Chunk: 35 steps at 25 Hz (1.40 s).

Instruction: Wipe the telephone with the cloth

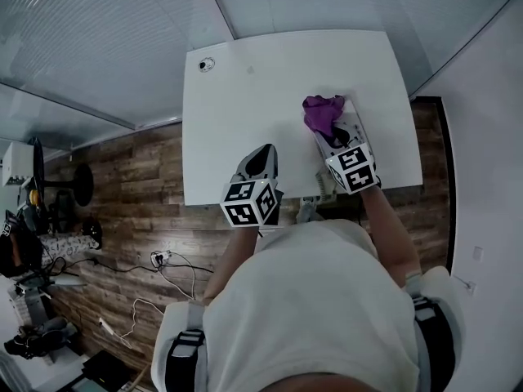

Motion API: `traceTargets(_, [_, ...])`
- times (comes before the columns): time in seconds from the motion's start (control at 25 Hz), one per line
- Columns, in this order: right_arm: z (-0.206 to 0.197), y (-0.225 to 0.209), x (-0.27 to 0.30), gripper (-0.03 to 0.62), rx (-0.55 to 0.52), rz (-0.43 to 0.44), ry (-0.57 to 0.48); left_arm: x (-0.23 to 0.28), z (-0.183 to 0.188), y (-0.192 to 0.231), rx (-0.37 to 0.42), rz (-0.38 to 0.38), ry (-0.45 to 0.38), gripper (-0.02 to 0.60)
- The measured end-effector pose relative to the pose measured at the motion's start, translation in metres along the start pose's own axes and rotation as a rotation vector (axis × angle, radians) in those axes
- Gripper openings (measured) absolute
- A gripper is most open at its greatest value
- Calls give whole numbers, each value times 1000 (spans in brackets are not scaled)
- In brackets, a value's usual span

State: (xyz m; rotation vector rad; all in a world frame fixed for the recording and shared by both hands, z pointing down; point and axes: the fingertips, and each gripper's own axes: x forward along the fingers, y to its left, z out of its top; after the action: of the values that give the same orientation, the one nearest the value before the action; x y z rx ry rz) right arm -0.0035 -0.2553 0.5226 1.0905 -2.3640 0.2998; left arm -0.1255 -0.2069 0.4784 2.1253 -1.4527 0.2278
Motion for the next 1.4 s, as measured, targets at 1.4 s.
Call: traceTargets(1.4, [-69, 36, -61, 89, 102, -129, 62, -66, -41, -21, -12, -72, 6, 21])
